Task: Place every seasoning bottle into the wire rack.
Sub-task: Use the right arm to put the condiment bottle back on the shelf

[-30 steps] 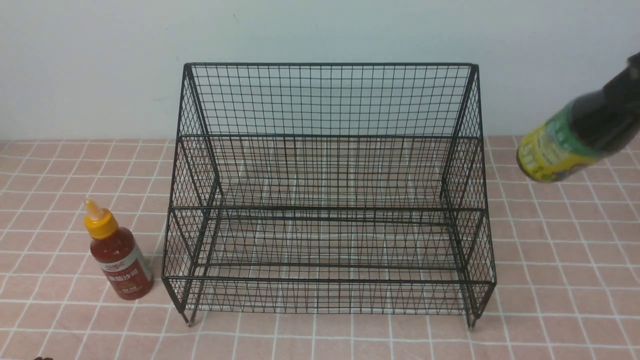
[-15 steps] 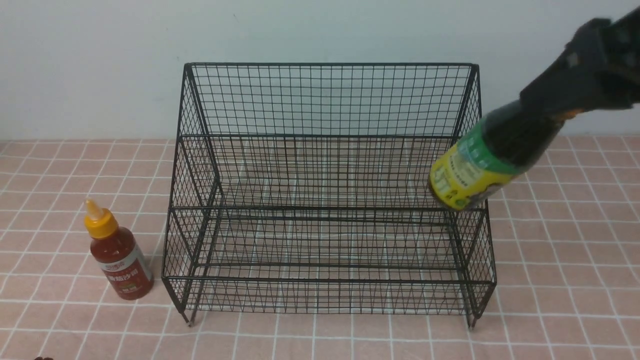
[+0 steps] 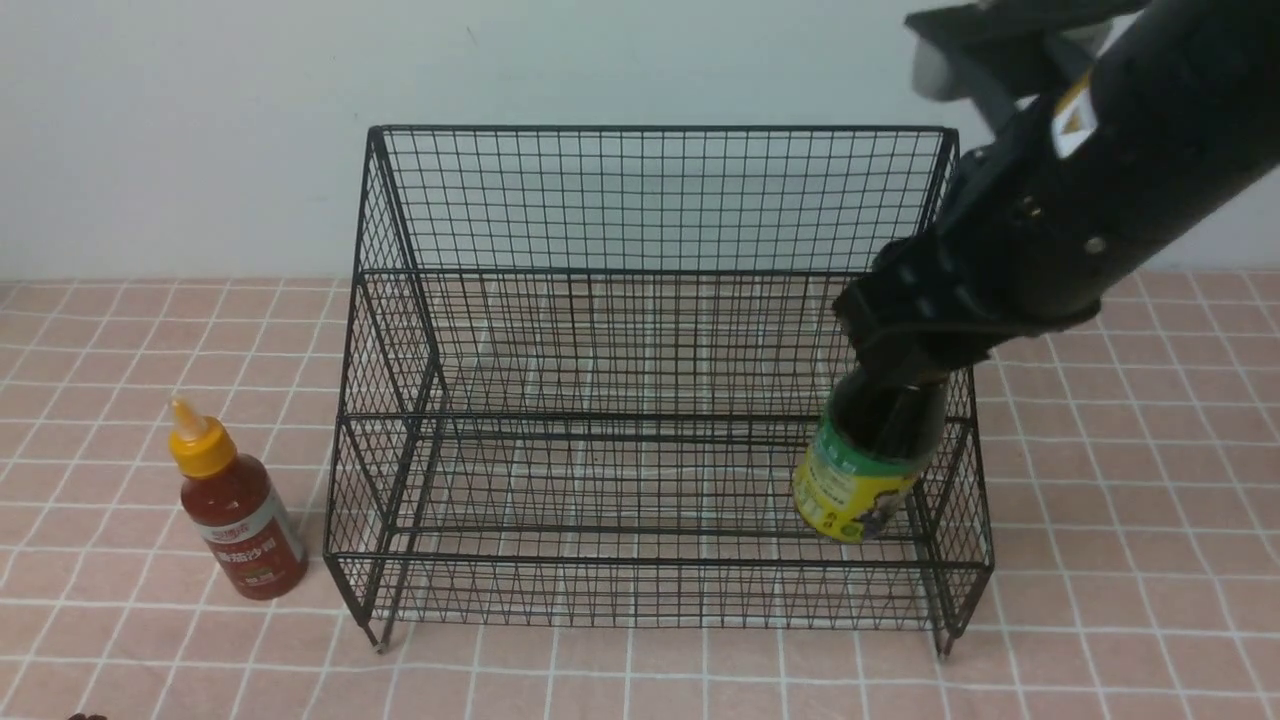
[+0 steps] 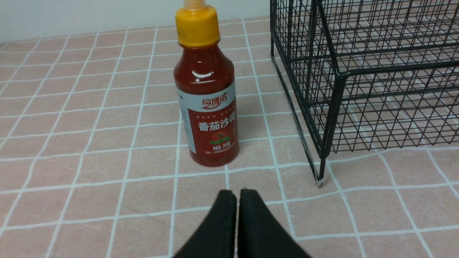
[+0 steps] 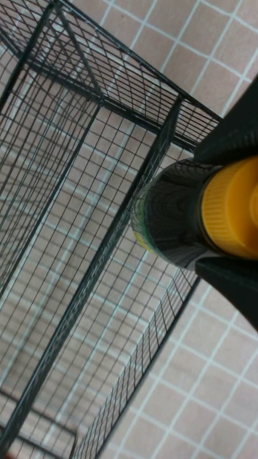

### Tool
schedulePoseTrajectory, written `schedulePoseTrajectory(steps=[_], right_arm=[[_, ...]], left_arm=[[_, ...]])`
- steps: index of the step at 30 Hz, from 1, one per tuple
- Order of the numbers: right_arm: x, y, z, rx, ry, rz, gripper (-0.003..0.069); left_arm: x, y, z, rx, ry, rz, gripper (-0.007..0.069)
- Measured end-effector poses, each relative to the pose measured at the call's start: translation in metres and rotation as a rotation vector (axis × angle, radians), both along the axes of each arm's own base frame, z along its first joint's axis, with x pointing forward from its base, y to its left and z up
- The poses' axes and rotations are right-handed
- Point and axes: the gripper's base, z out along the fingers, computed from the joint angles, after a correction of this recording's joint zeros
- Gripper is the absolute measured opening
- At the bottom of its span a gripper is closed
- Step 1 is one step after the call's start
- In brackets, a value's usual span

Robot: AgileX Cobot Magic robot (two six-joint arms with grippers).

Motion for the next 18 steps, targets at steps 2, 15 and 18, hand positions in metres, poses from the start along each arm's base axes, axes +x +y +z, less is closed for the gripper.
schedulePoseTrajectory(steps=[2,15,18], right_arm=[[0.003,0.005,-0.007,-0.012,0.015,0.005,0.0302],[0.027,0.022,-0.051,-0.072,0.116,0.004,0.0302],[0.031,0.025,-0.060,-0.086,0.136,0.004,0.0302]], left_arm=[[0.000,0.000,0.000,0.000,0.000,0.000,-0.0007],[0.000,0.000,0.000,0.000,0.000,0.000,-0.0007],[0.000,0.000,0.000,0.000,0.000,0.000,-0.0007]])
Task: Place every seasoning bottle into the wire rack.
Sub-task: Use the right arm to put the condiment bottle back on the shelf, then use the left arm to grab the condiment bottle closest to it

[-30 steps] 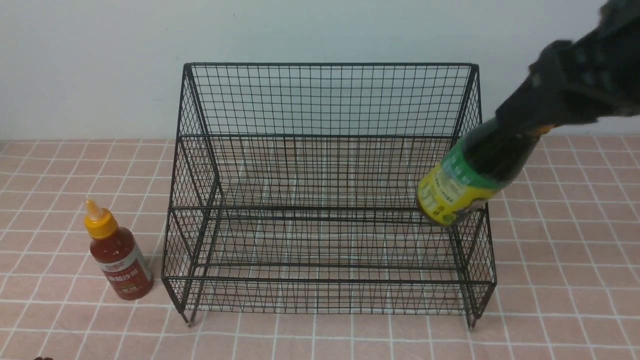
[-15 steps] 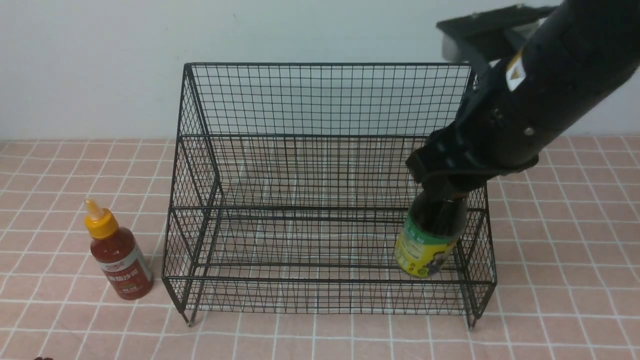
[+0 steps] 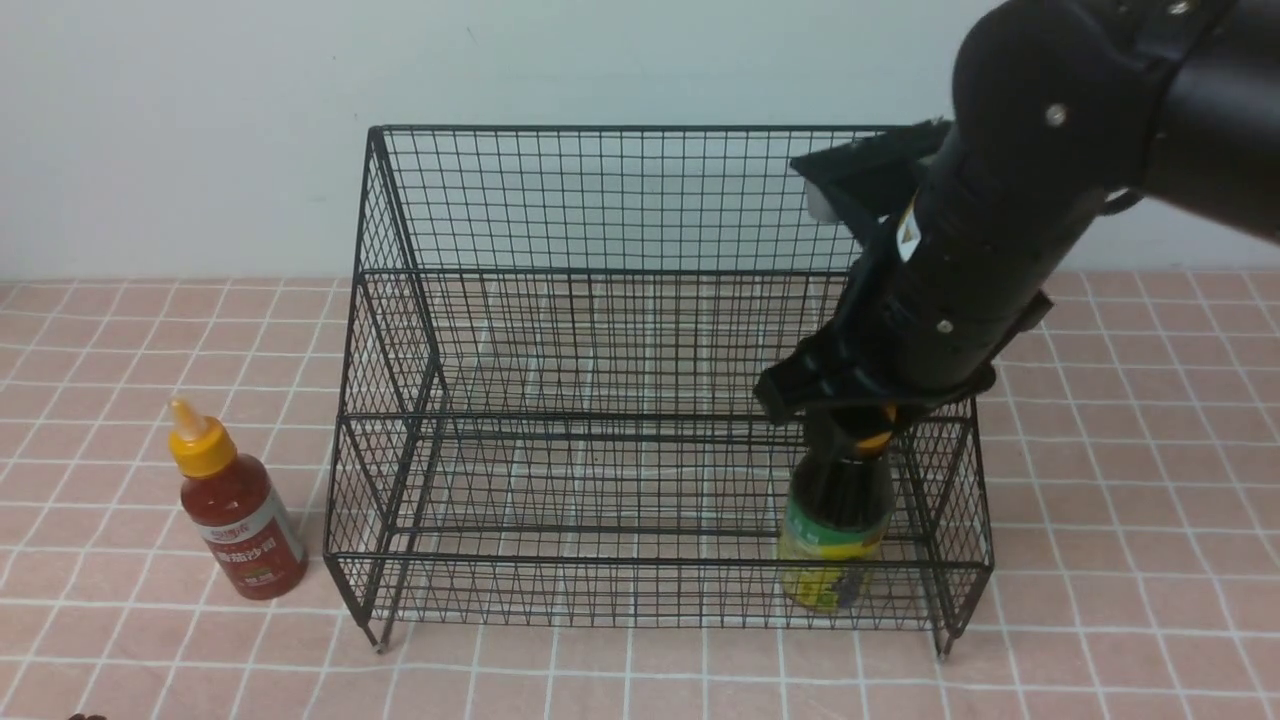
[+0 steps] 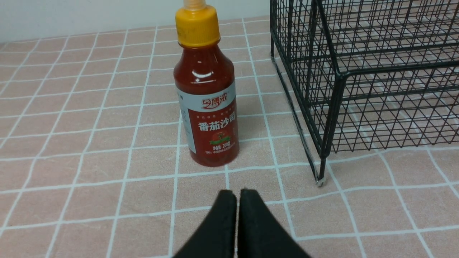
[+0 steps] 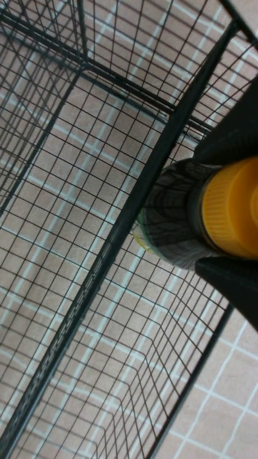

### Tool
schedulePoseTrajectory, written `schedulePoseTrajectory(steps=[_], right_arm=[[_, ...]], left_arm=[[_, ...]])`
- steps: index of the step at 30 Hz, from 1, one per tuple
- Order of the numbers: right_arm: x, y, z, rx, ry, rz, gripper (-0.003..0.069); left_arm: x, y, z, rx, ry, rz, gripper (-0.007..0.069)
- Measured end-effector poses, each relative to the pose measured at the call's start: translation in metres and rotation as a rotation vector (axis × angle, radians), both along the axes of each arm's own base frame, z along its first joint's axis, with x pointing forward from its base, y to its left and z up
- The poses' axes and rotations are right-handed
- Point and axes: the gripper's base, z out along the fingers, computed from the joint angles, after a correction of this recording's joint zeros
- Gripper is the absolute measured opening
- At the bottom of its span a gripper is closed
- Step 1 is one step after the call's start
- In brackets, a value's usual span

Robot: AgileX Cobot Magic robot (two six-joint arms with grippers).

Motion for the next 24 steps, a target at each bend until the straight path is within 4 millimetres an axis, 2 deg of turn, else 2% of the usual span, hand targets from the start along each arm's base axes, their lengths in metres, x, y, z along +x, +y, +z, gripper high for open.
schedulePoseTrajectory(steps=[3,6,9,10,12,14,17,20,21,22,23,24], right_arm=[[0.001,0.001,0.000,0.004,-0.002,0.000,0.0318],[0.002,0.002,-0.001,0.008,-0.003,0.000,0.0388],[0.002,0.001,0.003,0.012,-0.021,0.000,0.0508],[0.001,0.001,0.004,0.013,-0.025,0.000,0.0514],[-0.004,-0.004,0.024,0.039,-0.079,0.001,0.0574],[-0.010,-0.008,0.042,0.069,-0.124,0.001,0.0585],[-0.027,-0.021,0.083,0.135,-0.234,0.000,0.0573],[-0.061,-0.046,0.134,0.216,-0.384,-0.004,0.0497],[-0.067,-0.050,0.140,0.226,-0.404,-0.004,0.0490],[-0.084,-0.064,0.158,0.249,-0.468,-0.013,0.0443],[-0.090,-0.069,0.164,0.252,-0.491,-0.018,0.0416],[-0.110,-0.085,0.179,0.275,-0.554,-0.040,0.0356]], left_arm=[[0.000,0.000,0.000,0.000,0.000,0.000,-0.0007],[0.000,0.000,0.000,0.000,0.000,0.000,-0.0007],[0.000,0.000,0.000,0.000,0.000,0.000,-0.0007],[0.000,0.000,0.000,0.000,0.000,0.000,-0.0007],[0.000,0.000,0.000,0.000,0.000,0.000,-0.0007],[0.000,0.000,0.000,0.000,0.000,0.000,-0.0007],[0.000,0.000,0.000,0.000,0.000,0.000,-0.0007],[0.000,0.000,0.000,0.000,0.000,0.000,-0.0007],[0.000,0.000,0.000,0.000,0.000,0.000,-0.0007],[0.000,0.000,0.000,0.000,0.000,0.000,-0.0007],[0.000,0.000,0.000,0.000,0.000,0.000,-0.0007],[0.000,0.000,0.000,0.000,0.000,0.000,-0.0007]])
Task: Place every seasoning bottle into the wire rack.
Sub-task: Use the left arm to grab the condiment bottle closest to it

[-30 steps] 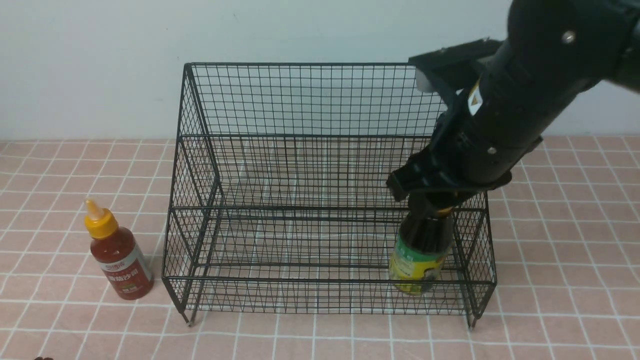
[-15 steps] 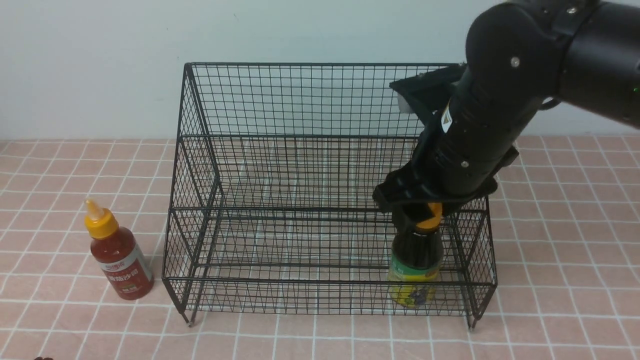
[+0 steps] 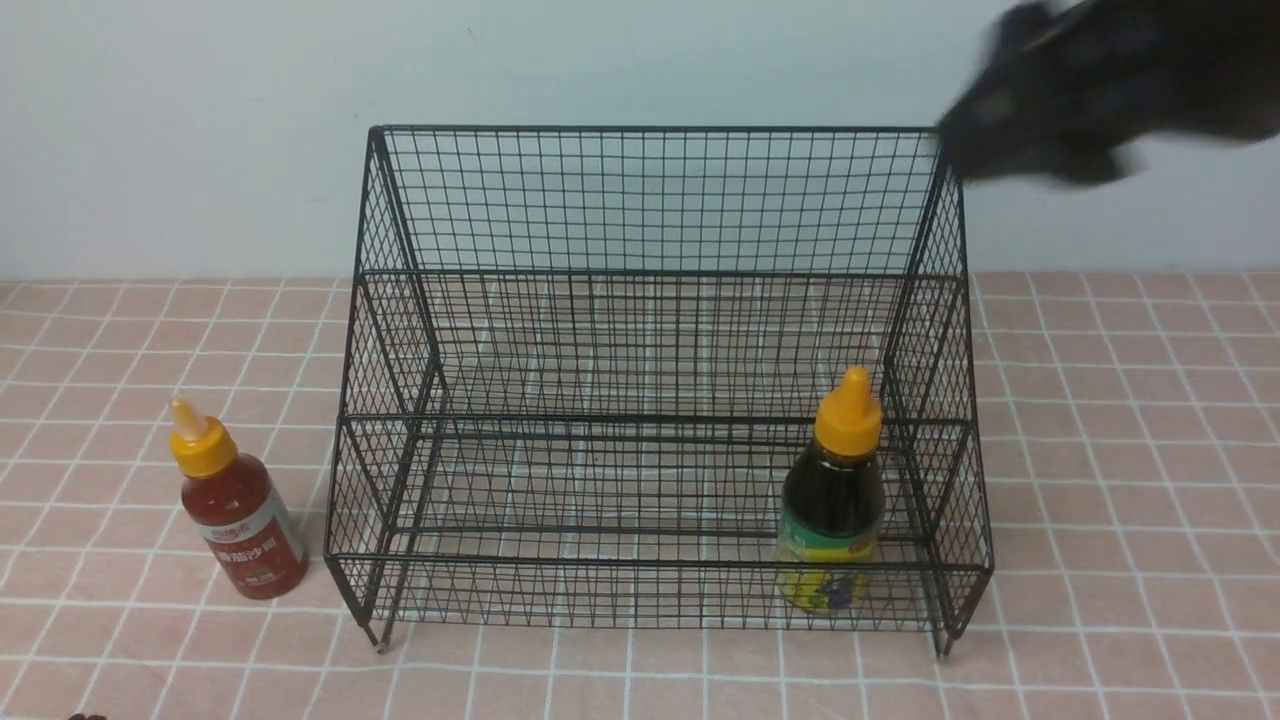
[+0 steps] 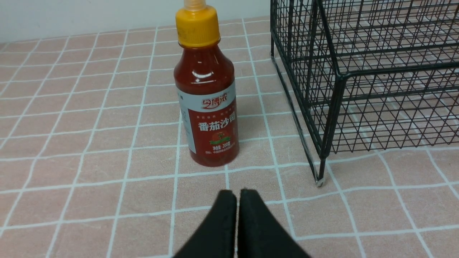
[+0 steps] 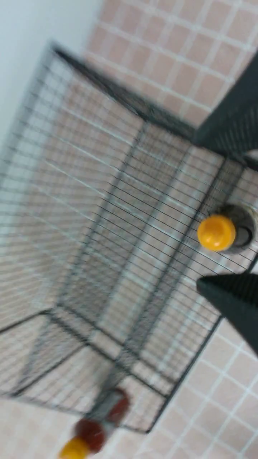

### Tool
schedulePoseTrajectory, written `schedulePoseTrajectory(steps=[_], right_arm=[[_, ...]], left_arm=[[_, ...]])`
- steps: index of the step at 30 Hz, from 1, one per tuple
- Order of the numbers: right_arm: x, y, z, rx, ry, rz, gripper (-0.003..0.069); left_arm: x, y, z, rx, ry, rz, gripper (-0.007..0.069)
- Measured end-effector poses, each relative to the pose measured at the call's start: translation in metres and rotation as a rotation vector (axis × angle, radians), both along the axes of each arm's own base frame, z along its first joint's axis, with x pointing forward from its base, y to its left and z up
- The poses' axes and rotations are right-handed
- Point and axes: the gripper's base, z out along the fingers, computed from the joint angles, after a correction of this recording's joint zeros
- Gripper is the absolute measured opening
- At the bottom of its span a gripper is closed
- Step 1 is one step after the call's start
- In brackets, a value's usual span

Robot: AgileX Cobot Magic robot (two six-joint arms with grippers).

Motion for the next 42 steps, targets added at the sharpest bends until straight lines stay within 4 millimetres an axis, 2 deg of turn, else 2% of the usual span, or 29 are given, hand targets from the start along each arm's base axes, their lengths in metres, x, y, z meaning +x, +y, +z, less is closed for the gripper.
schedulePoseTrajectory(steps=[2,4,5,6,9,10,11,12,13,15,17,18,19,23,30,42], right_arm=[[-0.040,-0.032,0.019,0.059,-0.100,-0.047,0.0244],[-0.075,-0.060,0.026,0.111,-0.181,-0.080,0.0151],[-0.080,-0.064,0.022,0.109,-0.189,-0.093,0.0118],[-0.108,-0.086,0.019,0.166,-0.284,-0.107,0.0046],[-0.146,-0.112,-0.004,0.275,-0.502,-0.095,-0.0002],[-0.144,-0.110,-0.007,0.271,-0.505,-0.091,-0.0004],[-0.163,-0.120,-0.029,0.349,-0.638,-0.062,-0.0011],[-0.162,-0.119,-0.036,0.347,-0.636,-0.057,-0.0011],[-0.170,-0.121,-0.056,0.395,-0.712,-0.030,-0.0012],[-0.179,-0.123,-0.079,0.458,-0.803,0.004,-0.0012],[-0.180,-0.120,-0.114,0.501,-0.868,0.042,-0.0012],[-0.182,-0.121,-0.121,0.522,-0.897,0.052,-0.0012],[-0.179,-0.116,-0.137,0.537,-0.912,0.069,-0.0012],[-0.169,-0.107,-0.161,0.542,-0.903,0.094,-0.0012],[-0.162,-0.101,-0.179,0.528,-0.860,0.101,-0.0012],[-0.161,-0.100,-0.182,0.499,-0.851,0.107,-0.0012]], left_arm=[[0.000,0.000,0.000,0.000,0.000,0.000,-0.0007],[0.000,0.000,0.000,0.000,0.000,0.000,-0.0007],[0.000,0.000,0.000,0.000,0.000,0.000,-0.0007],[0.000,0.000,0.000,0.000,0.000,0.000,-0.0007],[0.000,0.000,0.000,0.000,0.000,0.000,-0.0007],[0.000,0.000,0.000,0.000,0.000,0.000,-0.0007],[0.000,0.000,0.000,0.000,0.000,0.000,-0.0007],[0.000,0.000,0.000,0.000,0.000,0.000,-0.0007],[0.000,0.000,0.000,0.000,0.000,0.000,-0.0007],[0.000,0.000,0.000,0.000,0.000,0.000,-0.0007],[0.000,0.000,0.000,0.000,0.000,0.000,-0.0007],[0.000,0.000,0.000,0.000,0.000,0.000,-0.0007],[0.000,0.000,0.000,0.000,0.000,0.000,-0.0007],[0.000,0.000,0.000,-0.001,0.000,0.000,-0.0007],[0.000,0.000,0.000,-0.001,0.000,0.000,-0.0007],[0.000,0.000,0.000,-0.002,0.000,0.000,-0.0007]])
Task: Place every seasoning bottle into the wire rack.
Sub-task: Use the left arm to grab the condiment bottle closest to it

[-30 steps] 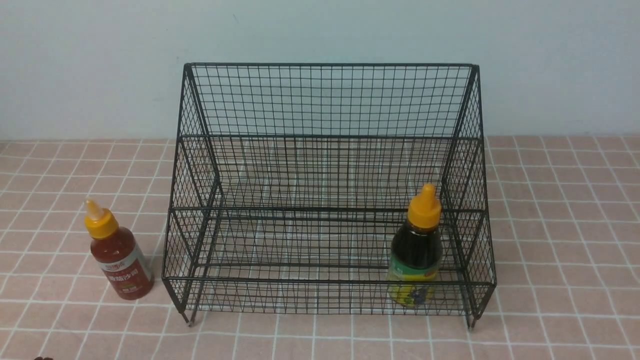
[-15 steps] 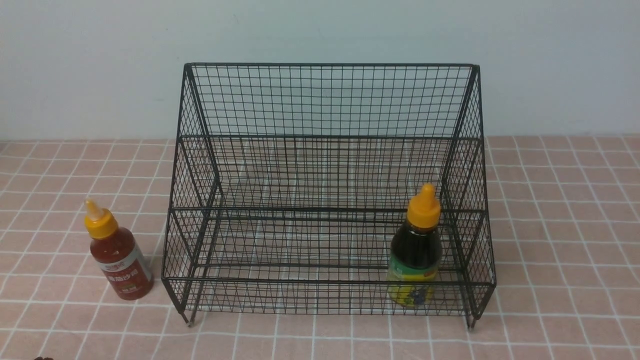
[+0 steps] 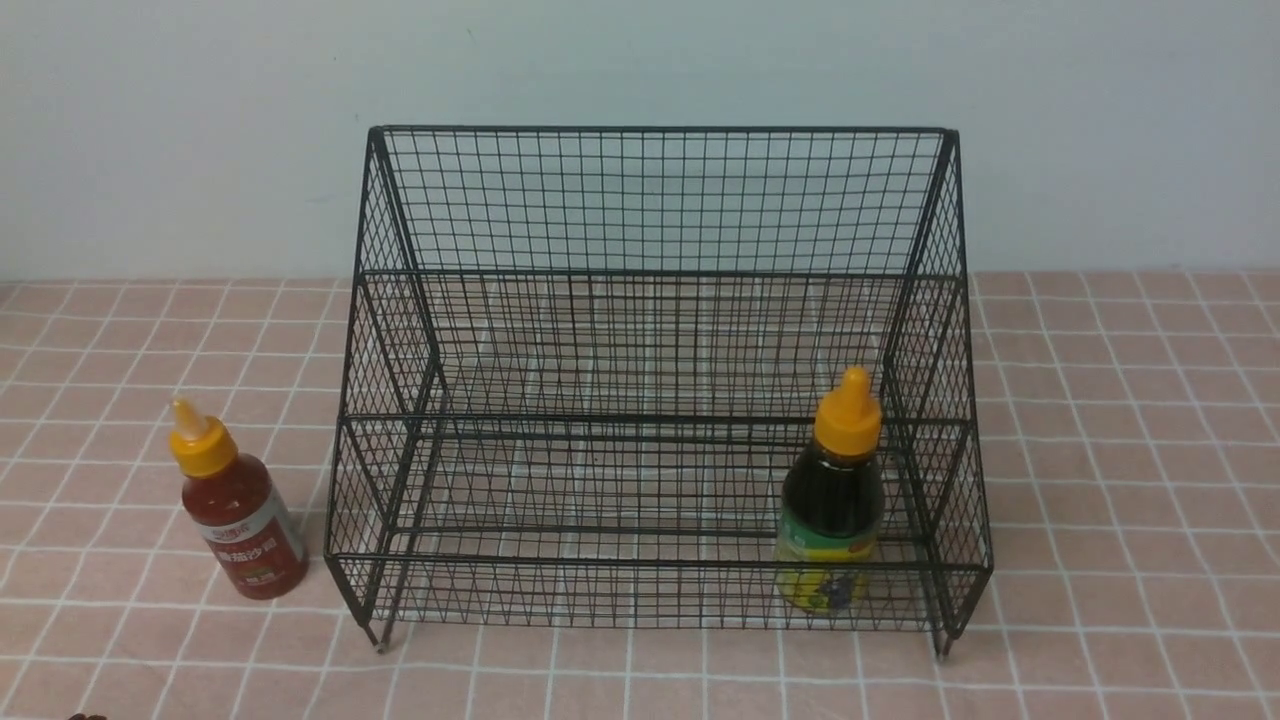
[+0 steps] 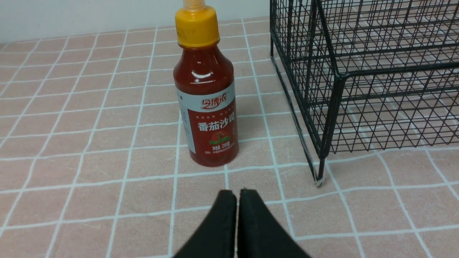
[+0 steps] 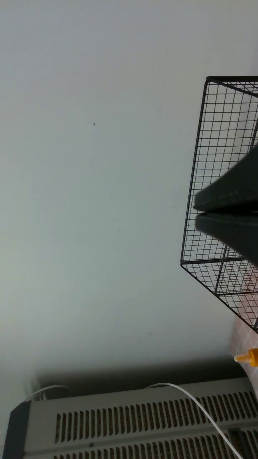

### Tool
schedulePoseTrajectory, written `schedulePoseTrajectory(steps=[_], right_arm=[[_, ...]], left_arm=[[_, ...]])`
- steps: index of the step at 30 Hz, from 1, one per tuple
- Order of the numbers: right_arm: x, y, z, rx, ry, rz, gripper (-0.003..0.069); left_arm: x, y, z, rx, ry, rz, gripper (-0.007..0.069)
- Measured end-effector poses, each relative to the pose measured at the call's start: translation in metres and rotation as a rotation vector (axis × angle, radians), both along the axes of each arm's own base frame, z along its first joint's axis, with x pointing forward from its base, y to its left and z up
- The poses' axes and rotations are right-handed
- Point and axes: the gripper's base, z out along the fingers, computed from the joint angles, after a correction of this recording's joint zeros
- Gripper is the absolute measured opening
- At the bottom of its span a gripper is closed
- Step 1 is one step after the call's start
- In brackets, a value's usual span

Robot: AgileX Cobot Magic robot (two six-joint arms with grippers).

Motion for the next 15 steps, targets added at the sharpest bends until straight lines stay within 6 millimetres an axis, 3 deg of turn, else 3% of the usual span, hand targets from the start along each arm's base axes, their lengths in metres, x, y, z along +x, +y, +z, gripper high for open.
schedulePoseTrajectory(steps=[10,15], right_arm=[[0.000,0.002,-0.003,-0.063,-0.001,-0.001,-0.0012],[0.007,0.001,-0.023,-0.168,0.143,-0.145,-0.0012]], left_arm=[[0.000,0.000,0.000,0.000,0.000,0.000,-0.0007],[0.000,0.000,0.000,0.000,0.000,0.000,-0.0007]])
